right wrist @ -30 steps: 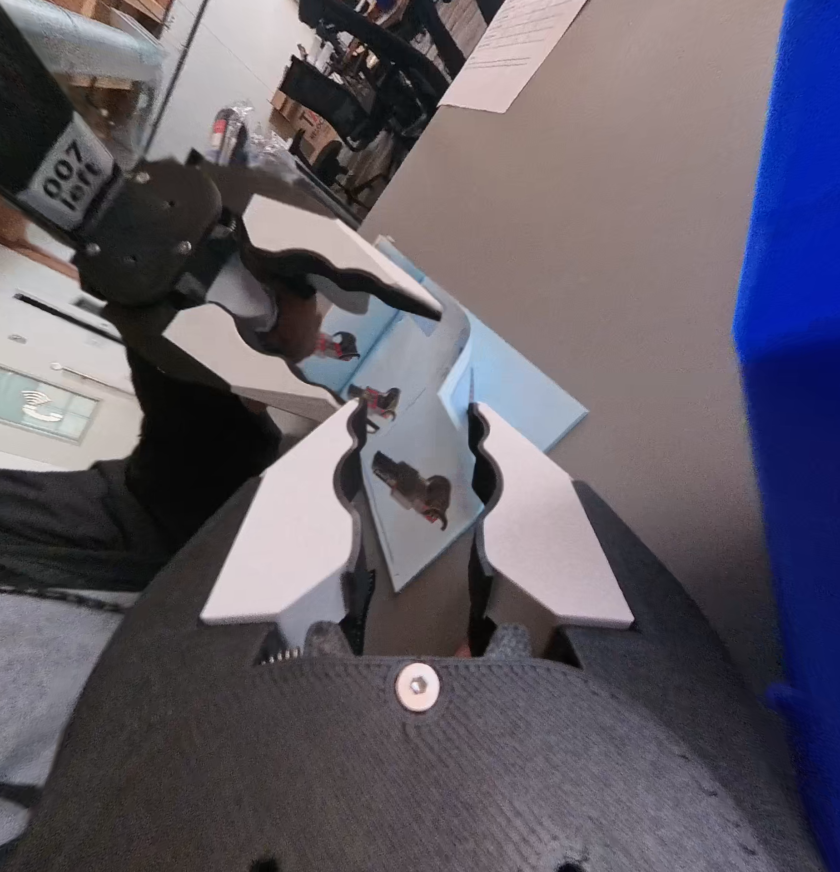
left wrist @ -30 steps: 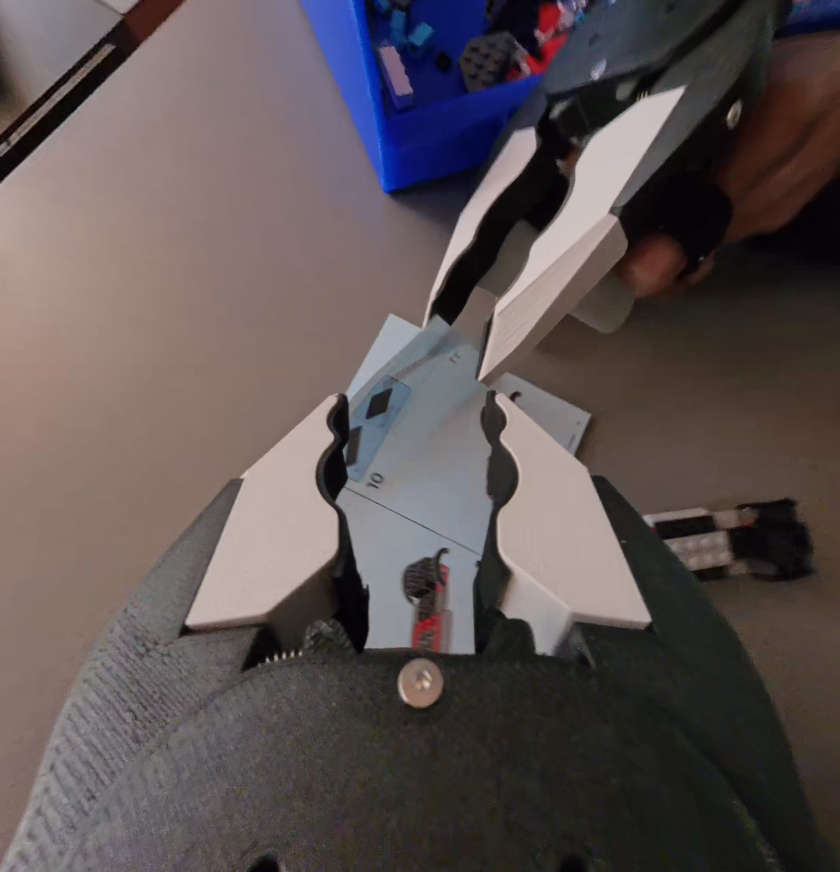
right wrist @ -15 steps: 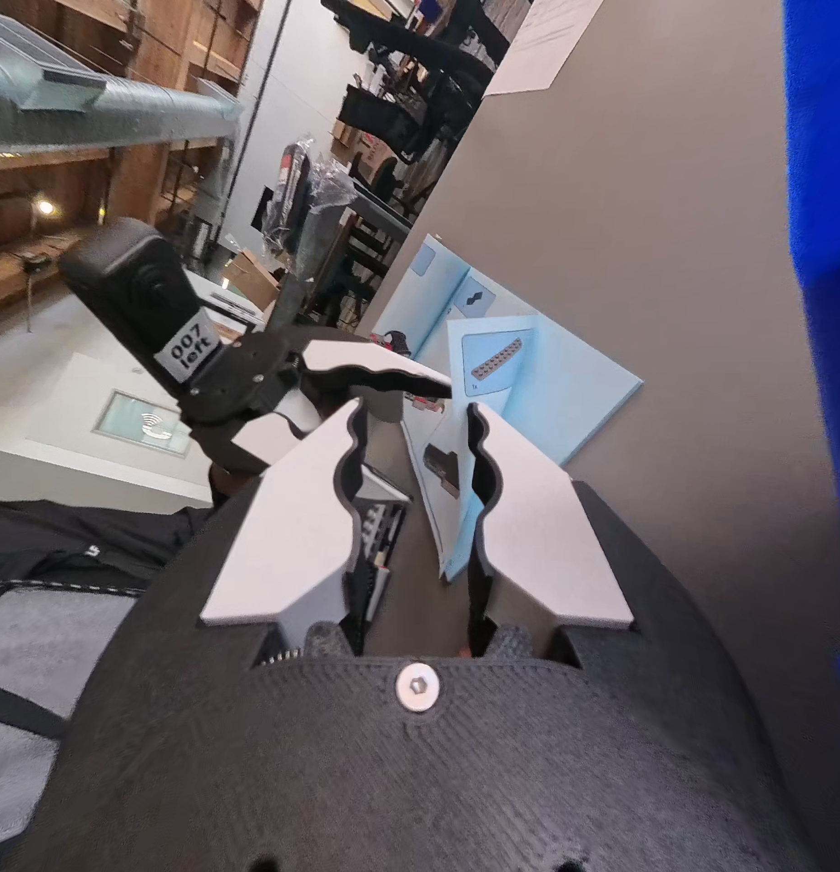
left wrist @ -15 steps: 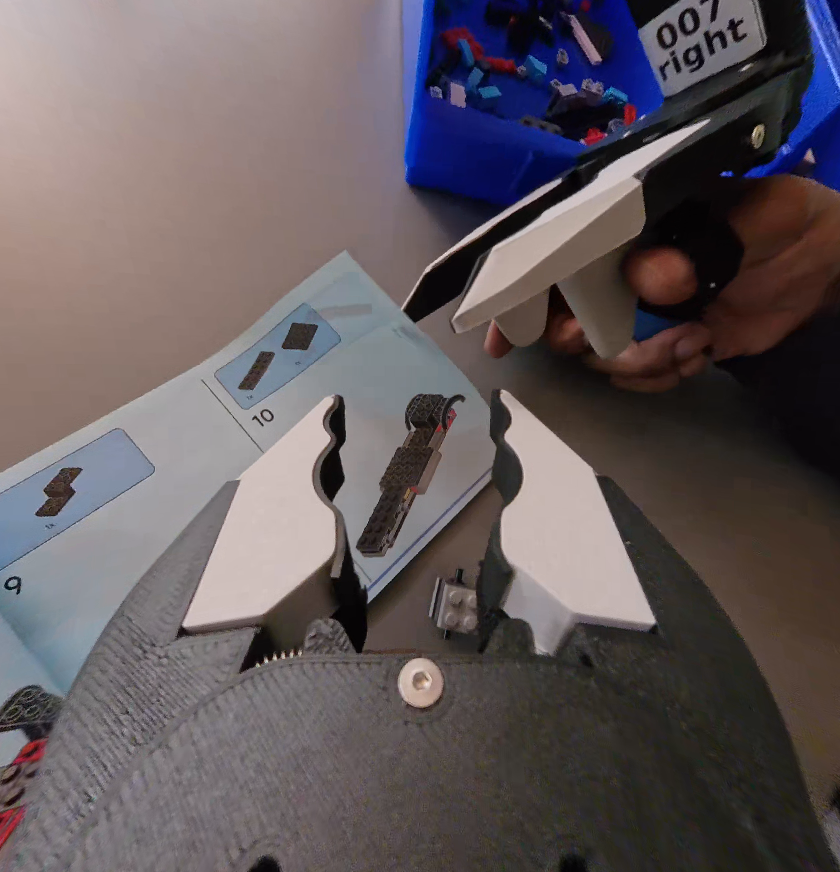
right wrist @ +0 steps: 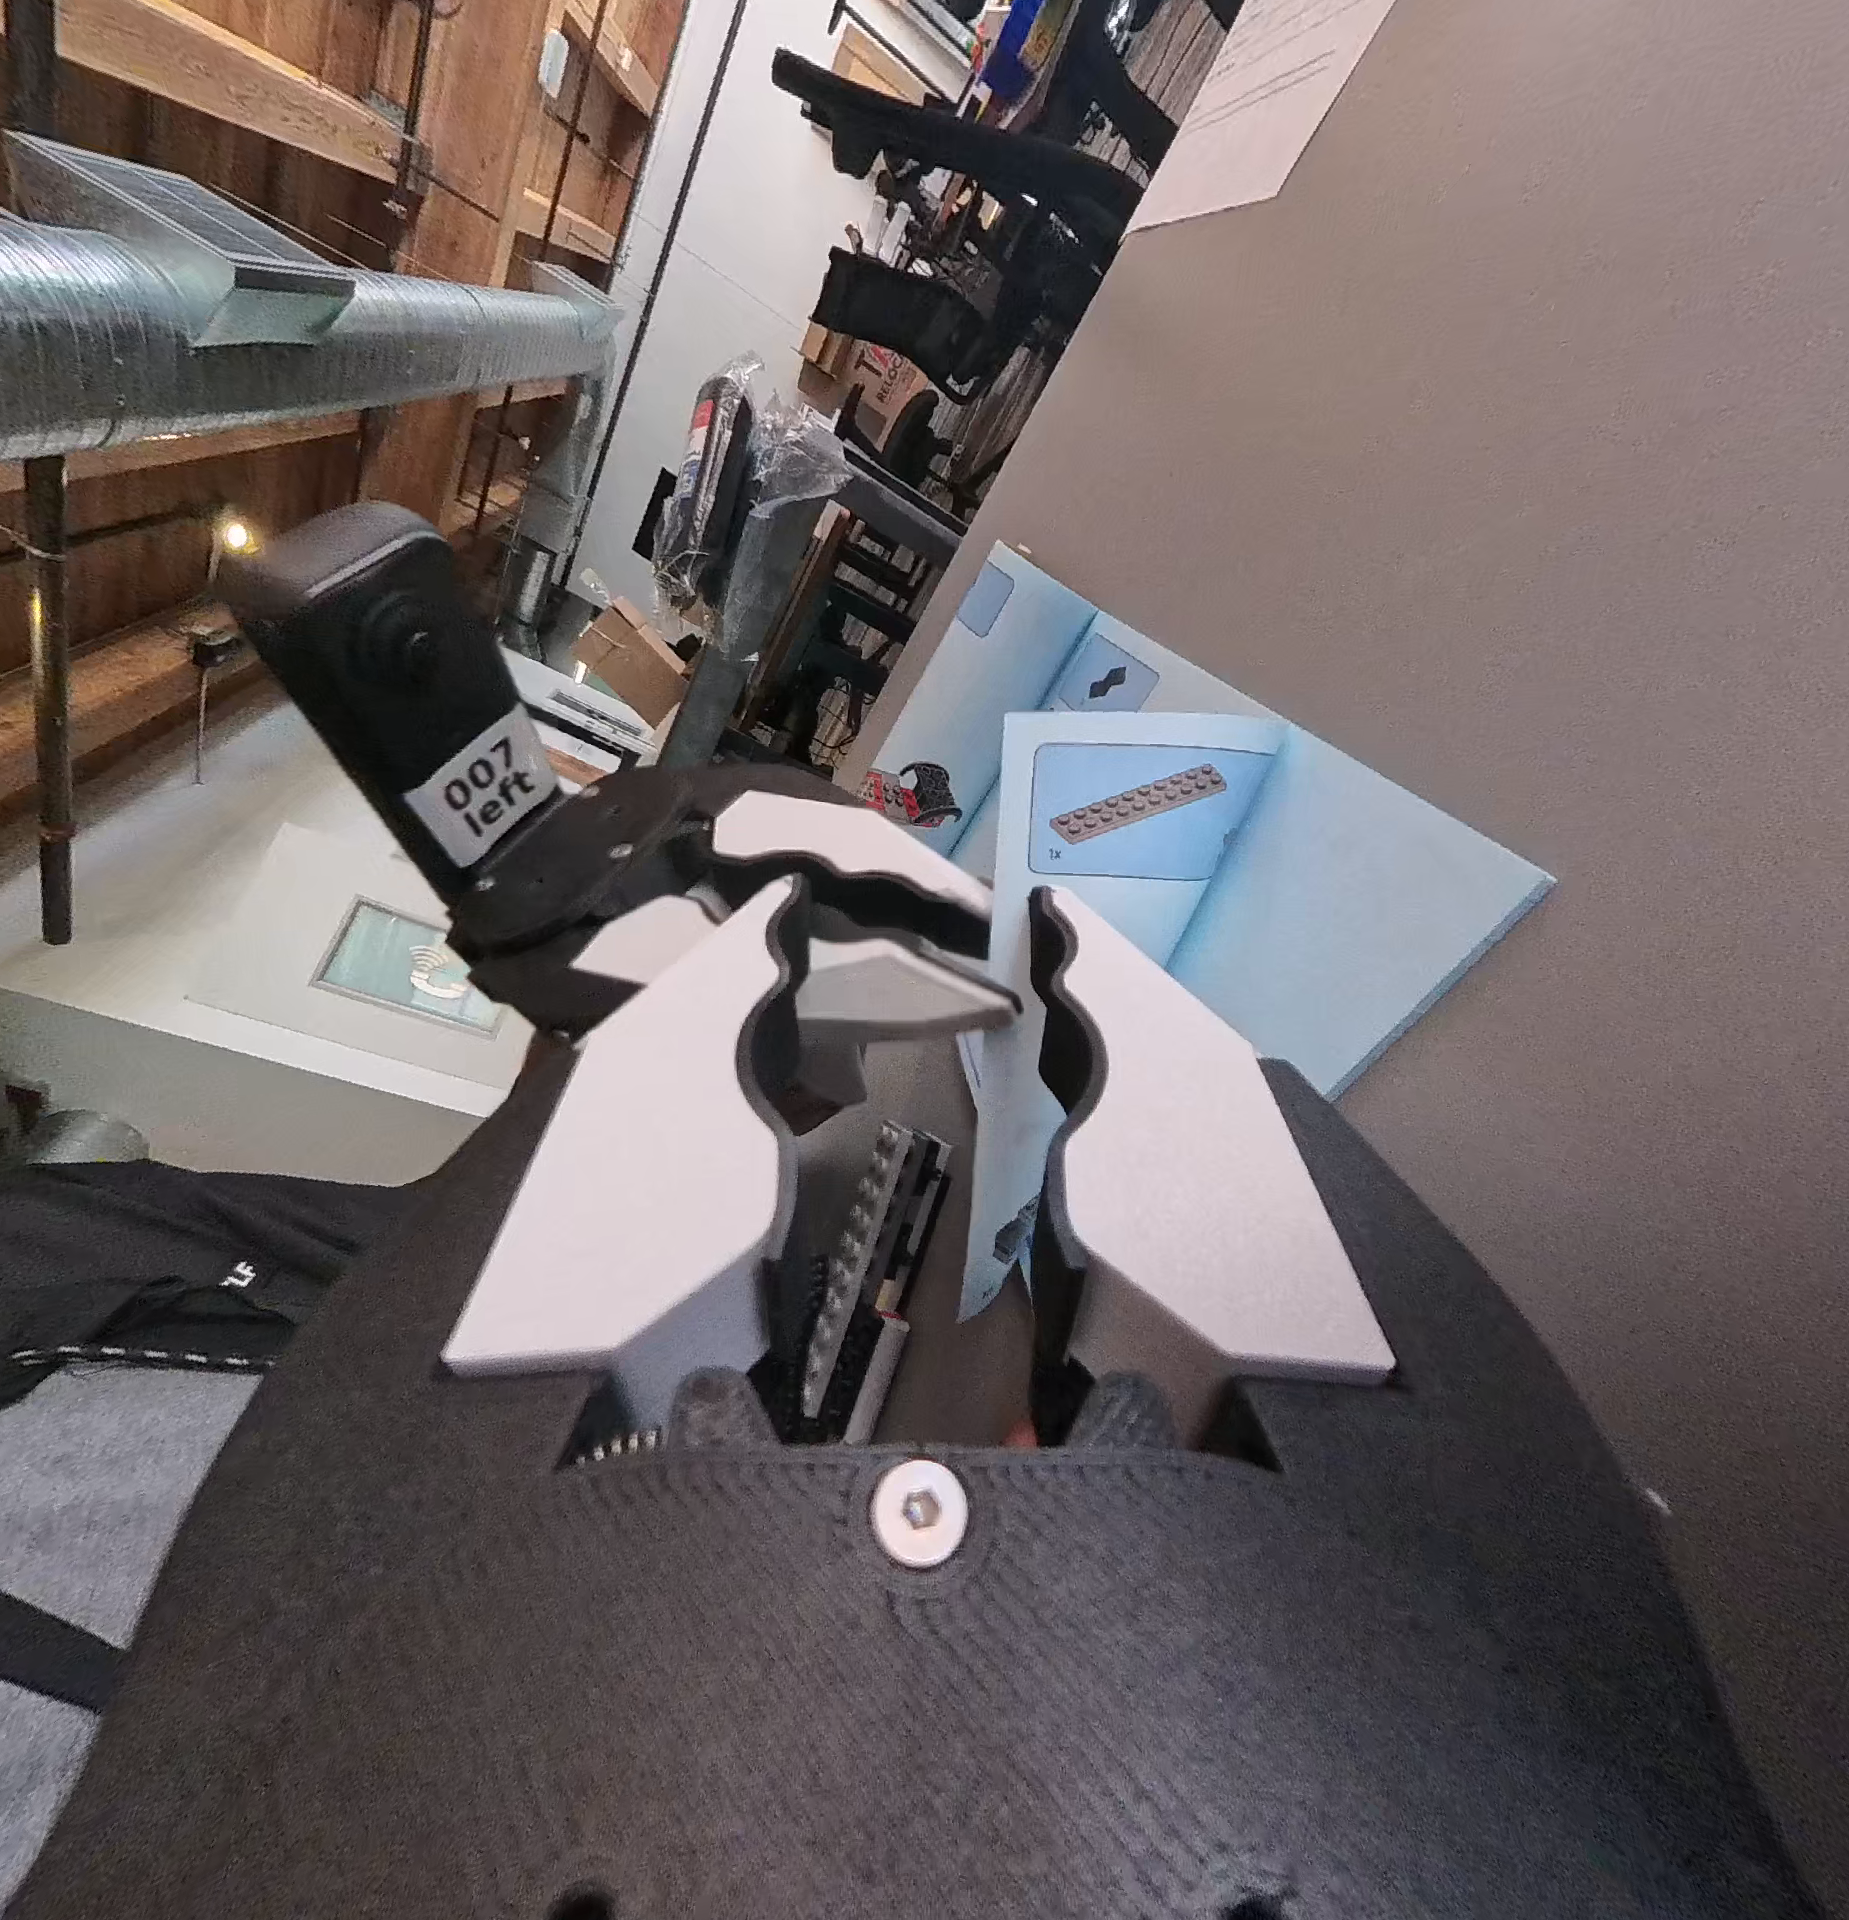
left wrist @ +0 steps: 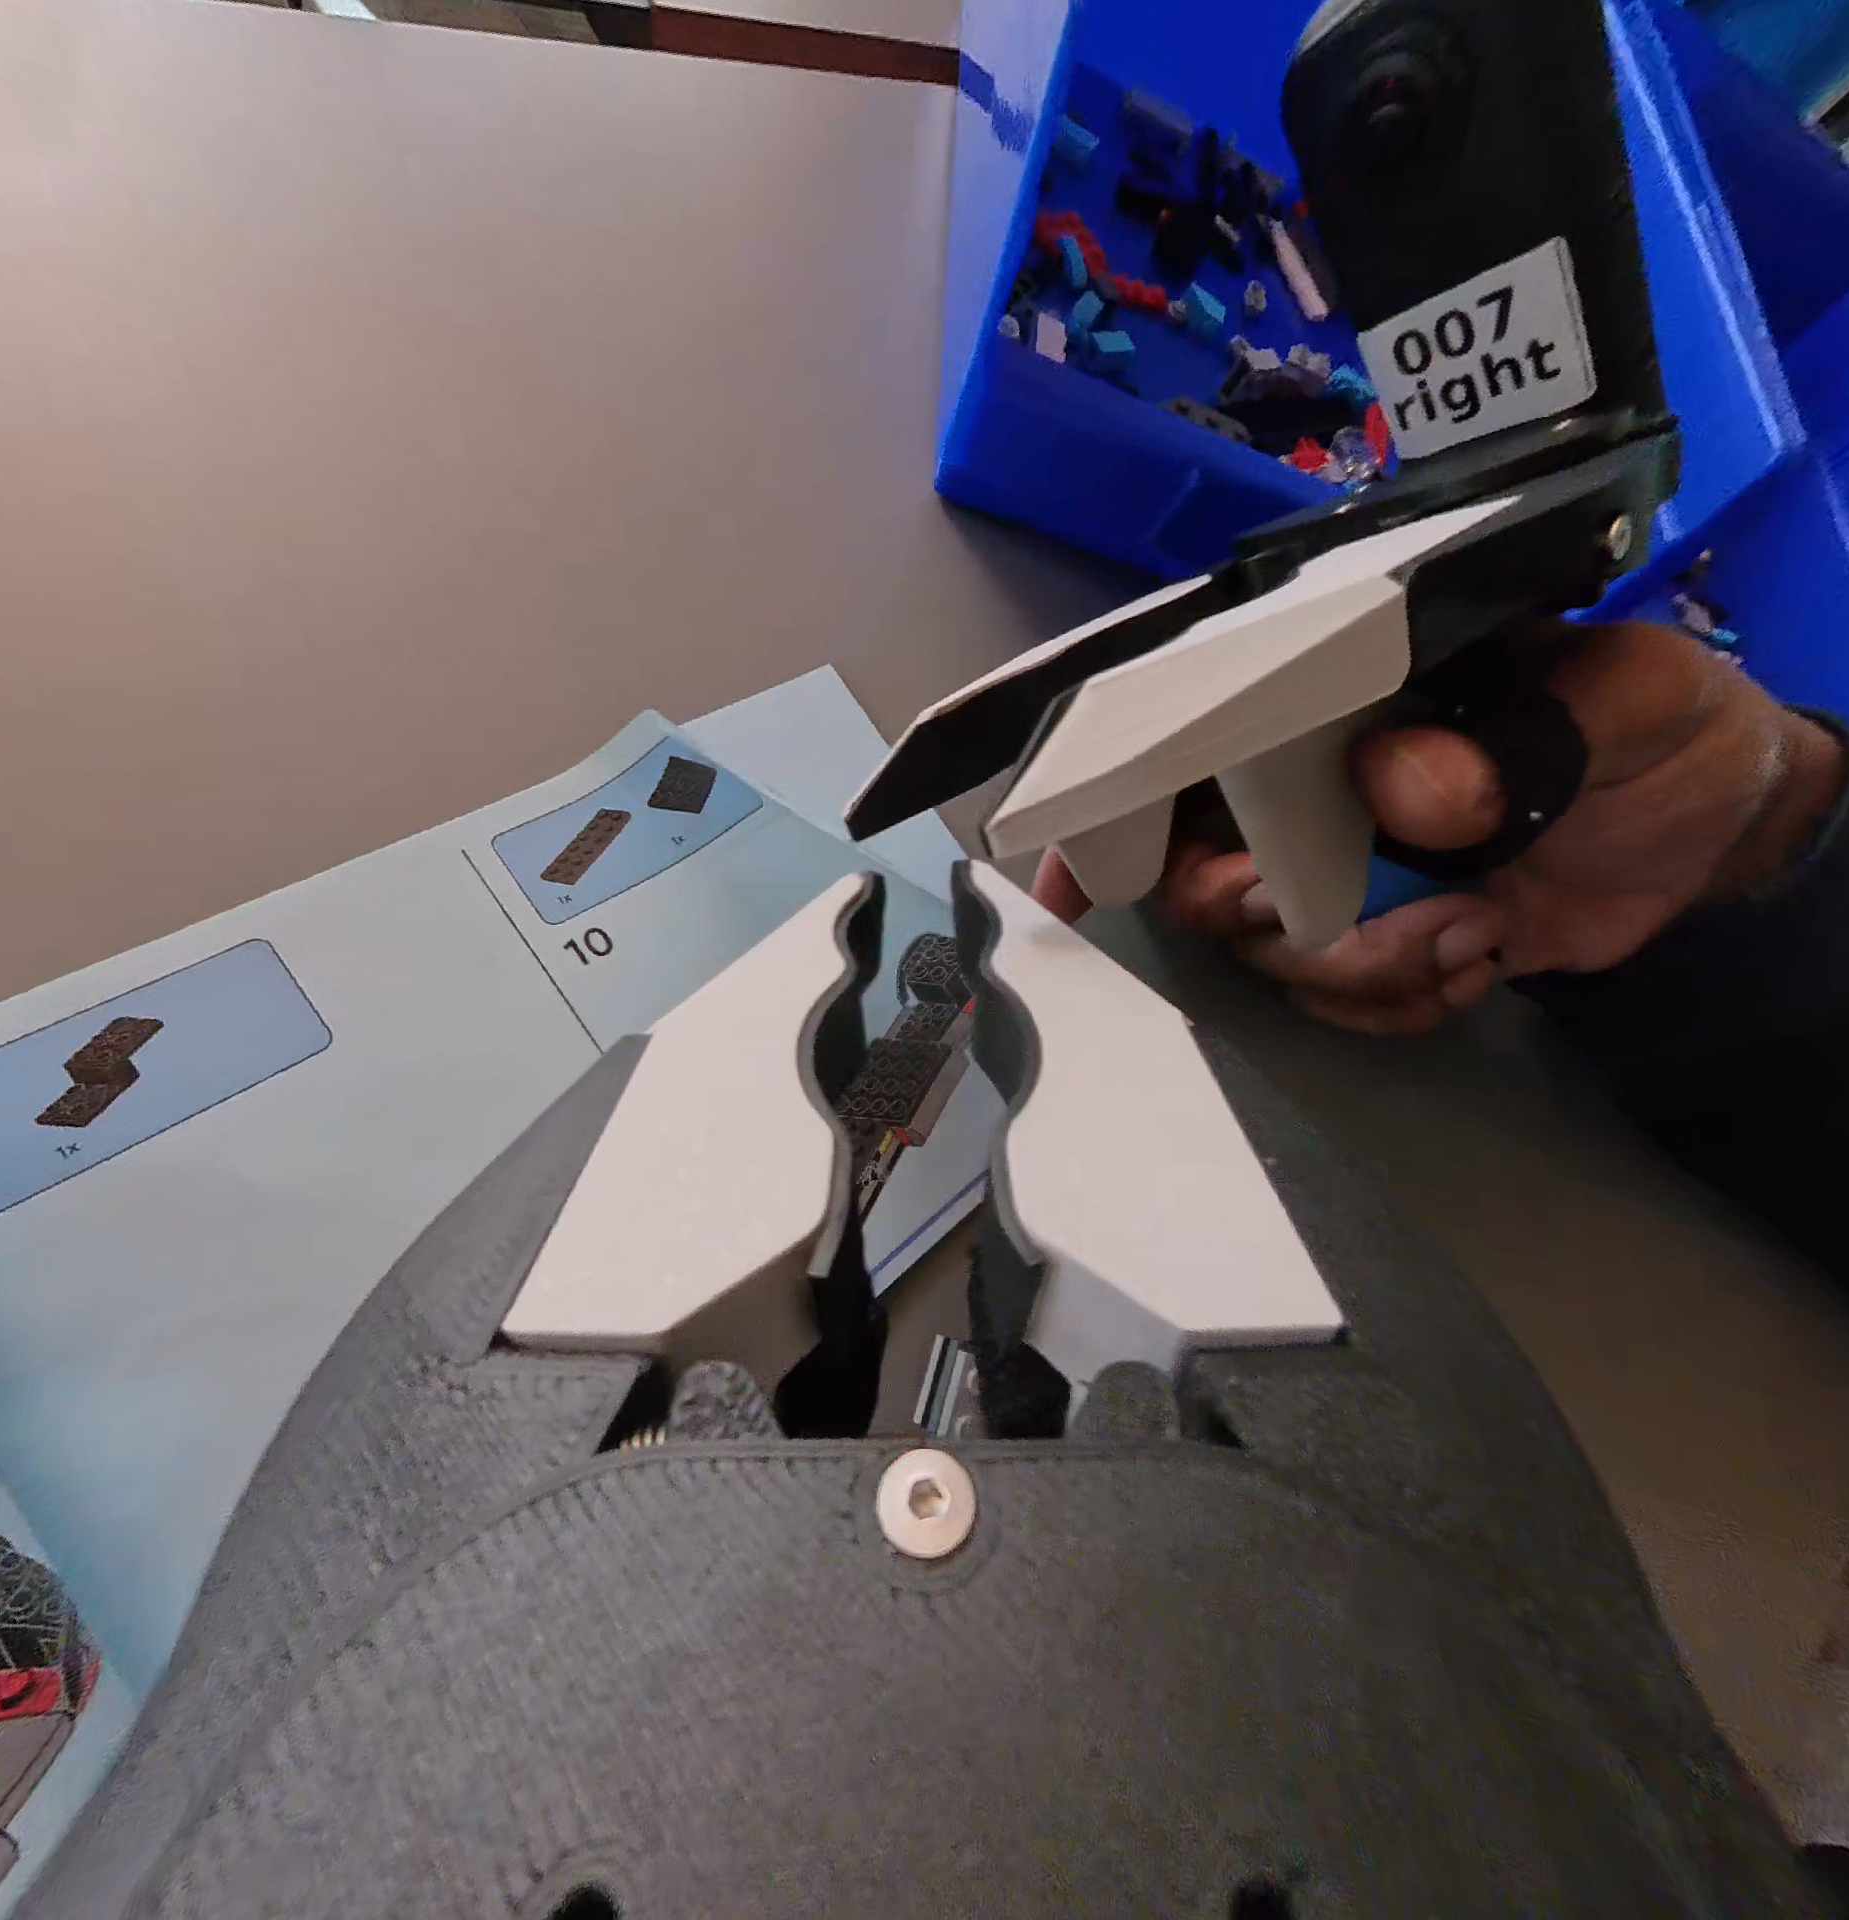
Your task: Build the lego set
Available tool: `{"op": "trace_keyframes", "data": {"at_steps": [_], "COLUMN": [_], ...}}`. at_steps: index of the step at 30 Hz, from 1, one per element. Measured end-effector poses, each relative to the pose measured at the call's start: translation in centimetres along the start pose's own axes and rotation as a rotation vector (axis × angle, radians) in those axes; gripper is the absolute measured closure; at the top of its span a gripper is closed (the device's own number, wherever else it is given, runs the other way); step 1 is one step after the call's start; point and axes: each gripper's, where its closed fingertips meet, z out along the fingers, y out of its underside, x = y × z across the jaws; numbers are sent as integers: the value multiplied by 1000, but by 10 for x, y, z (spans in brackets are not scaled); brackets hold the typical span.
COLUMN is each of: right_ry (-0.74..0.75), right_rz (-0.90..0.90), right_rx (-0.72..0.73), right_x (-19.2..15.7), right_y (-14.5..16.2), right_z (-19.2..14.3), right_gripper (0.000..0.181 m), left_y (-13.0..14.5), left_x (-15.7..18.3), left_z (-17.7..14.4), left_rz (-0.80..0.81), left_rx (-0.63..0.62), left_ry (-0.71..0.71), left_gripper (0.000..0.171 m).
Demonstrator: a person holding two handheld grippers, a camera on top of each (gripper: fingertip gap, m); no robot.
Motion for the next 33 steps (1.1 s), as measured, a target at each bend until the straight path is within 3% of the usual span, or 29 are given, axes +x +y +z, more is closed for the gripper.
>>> {"op": "trace_keyframes", "data": {"at_steps": [10,15,26,33], "right_ry": [6,55,130,143], "right_rz": [-26,-132,-312,-319], "right_rx": [34,76,33,-36], "right_x": [-2,-7,-15,-8], "right_y": [-4,-7,9,25], "right_z": [-5,-19,-32,-21], "right_gripper": [136,135,134,133], "left_y": [-6,-15,-16,15], "left_x": [-4,-19,-121,-199], "left_z": [-7,-32,-141,-176], "left_rz": [-79,-101,-186,-344], "left_rx": [57,108,198,185], "left_ry": [79,83,-8,-30], "left_gripper": [171,171,171,170]}}
